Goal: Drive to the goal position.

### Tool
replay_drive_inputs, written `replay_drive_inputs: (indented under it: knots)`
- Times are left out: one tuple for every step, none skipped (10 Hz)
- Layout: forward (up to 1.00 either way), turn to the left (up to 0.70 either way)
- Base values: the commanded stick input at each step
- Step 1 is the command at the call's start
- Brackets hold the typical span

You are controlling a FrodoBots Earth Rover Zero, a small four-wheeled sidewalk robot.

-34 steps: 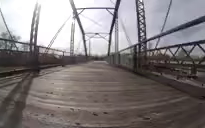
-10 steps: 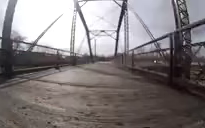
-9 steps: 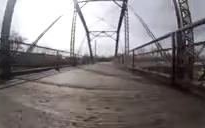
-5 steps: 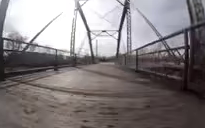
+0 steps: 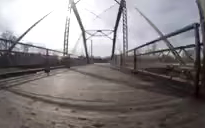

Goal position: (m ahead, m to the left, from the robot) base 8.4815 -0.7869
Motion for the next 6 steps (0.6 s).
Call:
replay_drive_inputs:
  knots:
    - [1.0, 0.0]
    - [1.0, 0.0]
    - [1.0, 0.0]
    - [1.0, 0.0]
    - [1.0, 0.0]
    - [1.0, 0.0]
